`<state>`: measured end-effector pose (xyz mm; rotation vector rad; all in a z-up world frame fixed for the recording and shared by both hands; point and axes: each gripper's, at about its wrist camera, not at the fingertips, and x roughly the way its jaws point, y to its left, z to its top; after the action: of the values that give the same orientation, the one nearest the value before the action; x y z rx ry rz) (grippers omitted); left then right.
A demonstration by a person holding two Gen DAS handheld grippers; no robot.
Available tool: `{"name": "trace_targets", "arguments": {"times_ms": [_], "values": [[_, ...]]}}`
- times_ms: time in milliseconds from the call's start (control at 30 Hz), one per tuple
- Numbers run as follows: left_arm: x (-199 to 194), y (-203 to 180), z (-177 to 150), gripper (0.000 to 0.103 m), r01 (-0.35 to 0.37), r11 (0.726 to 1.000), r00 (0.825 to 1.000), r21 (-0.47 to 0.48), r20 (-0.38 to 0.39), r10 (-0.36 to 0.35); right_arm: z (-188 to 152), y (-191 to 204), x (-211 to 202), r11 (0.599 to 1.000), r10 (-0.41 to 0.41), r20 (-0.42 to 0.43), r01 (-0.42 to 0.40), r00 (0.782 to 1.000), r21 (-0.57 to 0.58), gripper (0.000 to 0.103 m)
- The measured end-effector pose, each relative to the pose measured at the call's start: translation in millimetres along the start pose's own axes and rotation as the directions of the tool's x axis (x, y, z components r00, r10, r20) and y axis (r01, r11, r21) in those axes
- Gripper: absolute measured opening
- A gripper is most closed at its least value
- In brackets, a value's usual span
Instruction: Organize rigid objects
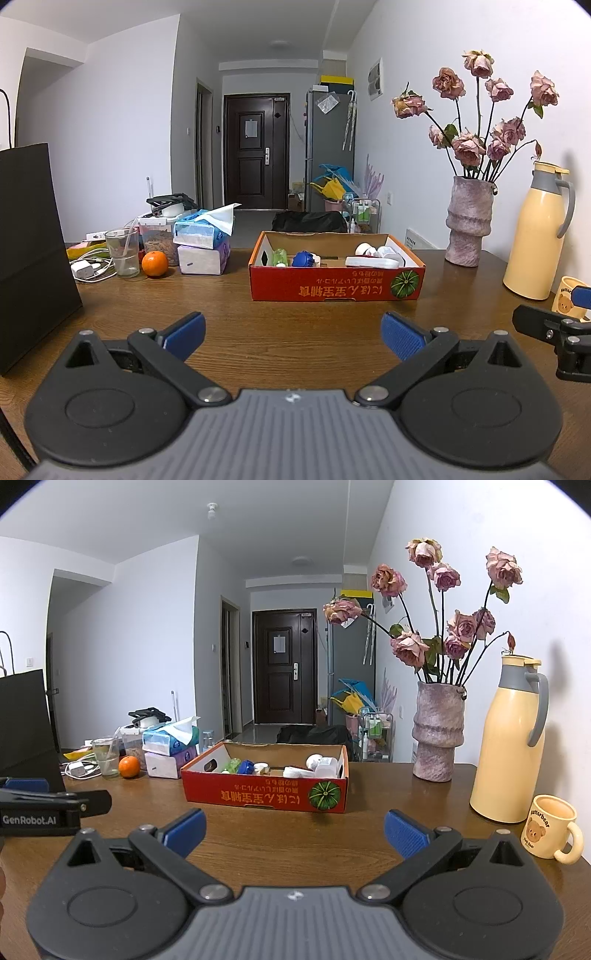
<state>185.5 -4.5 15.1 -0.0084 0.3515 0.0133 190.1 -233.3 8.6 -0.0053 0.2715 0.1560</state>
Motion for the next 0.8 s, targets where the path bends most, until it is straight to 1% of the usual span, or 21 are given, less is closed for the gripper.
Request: {"name": "trace_targets", "arguments": {"times_ms": [800], "values": [[2.8,1.0,-1.8,0.103,0.000,1.000,1.000,-0.003,-0.007,0.000,-2.1,0.3,1.5,1.000,-0.003,-0.007,0.003,1.000,0.000,0.103]]}}
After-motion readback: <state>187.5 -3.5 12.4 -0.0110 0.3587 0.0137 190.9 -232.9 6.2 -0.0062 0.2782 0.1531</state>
